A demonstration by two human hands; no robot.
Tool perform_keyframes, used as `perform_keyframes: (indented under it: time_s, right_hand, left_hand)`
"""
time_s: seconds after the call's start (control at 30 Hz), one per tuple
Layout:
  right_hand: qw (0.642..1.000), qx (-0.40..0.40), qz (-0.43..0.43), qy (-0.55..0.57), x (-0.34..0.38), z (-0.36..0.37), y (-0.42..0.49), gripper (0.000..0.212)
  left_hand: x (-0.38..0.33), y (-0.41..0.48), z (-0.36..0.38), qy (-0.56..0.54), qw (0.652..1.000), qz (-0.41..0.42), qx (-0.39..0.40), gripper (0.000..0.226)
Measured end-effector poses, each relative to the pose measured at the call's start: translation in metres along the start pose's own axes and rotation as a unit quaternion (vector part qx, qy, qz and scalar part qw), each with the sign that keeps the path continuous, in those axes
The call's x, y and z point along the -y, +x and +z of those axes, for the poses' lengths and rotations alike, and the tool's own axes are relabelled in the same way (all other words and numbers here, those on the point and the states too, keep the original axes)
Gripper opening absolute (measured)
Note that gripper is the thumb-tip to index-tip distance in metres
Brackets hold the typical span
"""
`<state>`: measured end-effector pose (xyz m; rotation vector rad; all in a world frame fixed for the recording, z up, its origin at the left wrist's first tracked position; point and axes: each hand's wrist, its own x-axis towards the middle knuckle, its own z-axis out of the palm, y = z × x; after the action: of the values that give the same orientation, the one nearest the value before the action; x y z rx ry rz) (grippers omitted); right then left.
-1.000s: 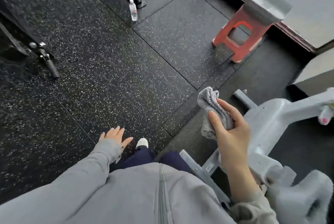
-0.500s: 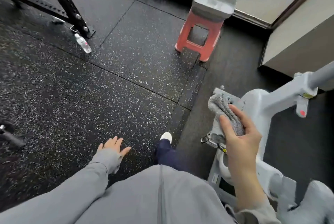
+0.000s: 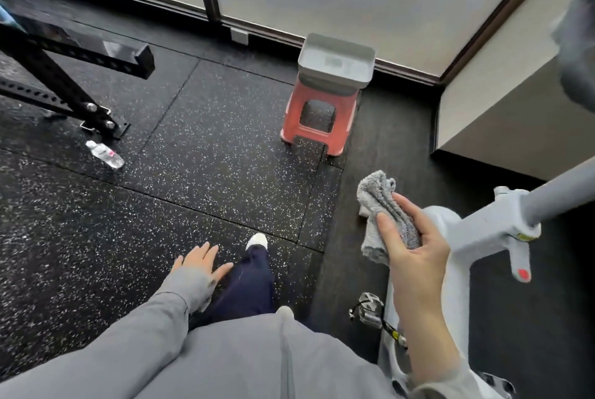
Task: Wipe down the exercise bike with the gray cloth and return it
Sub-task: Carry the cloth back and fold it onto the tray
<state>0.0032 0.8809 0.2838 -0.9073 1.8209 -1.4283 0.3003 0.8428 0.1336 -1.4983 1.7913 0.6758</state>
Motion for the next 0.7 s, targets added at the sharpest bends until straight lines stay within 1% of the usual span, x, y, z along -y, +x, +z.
perform_keyframes:
  time_s: [0.07, 0.2, 0.3, 0.37, 0.43, 0.6, 0.7]
  right_hand:
    - [1.000, -0.008, -0.001, -0.003, 0.004, 0.019, 0.027, 0.031]
    - [0.999, -0.032, -0.001, -0.007, 0.016, 0.064, 0.084, 0.032]
    - [0.999, -0.050, -0.003, -0.009, 0.029, 0.096, 0.126, 0.032]
    - [0.998, -0.059, -0.013, -0.007, 0.038, 0.114, 0.151, 0.032]
    - [0.998, -0.067, -0.018, -0.006, 0.044, 0.128, 0.173, 0.032]
    - [0.996, -0.091, -0.020, -0.007, 0.053, 0.144, 0.222, 0.034]
    - [0.996, -0.090, -0.015, -0.012, 0.053, 0.151, 0.257, 0.033]
  left_hand:
    - [0.005, 0.028, -0.026, -0.017, 1.000, -0.003, 0.004, 0.059]
    - [0.019, 0.093, -0.085, -0.085, 0.996, -0.023, -0.017, 0.061]
    - [0.036, 0.133, -0.133, -0.073, 0.997, -0.008, -0.010, 0.062]
    - [0.044, 0.155, -0.162, -0.074, 0.997, -0.009, -0.024, 0.065]
    - [0.049, 0.172, -0.191, -0.064, 0.998, -0.003, -0.020, 0.066]
    - [0.044, 0.205, -0.243, -0.068, 0.998, 0.003, -0.007, 0.068]
    - [0.039, 0.227, -0.265, -0.072, 0.997, 0.004, -0.005, 0.069]
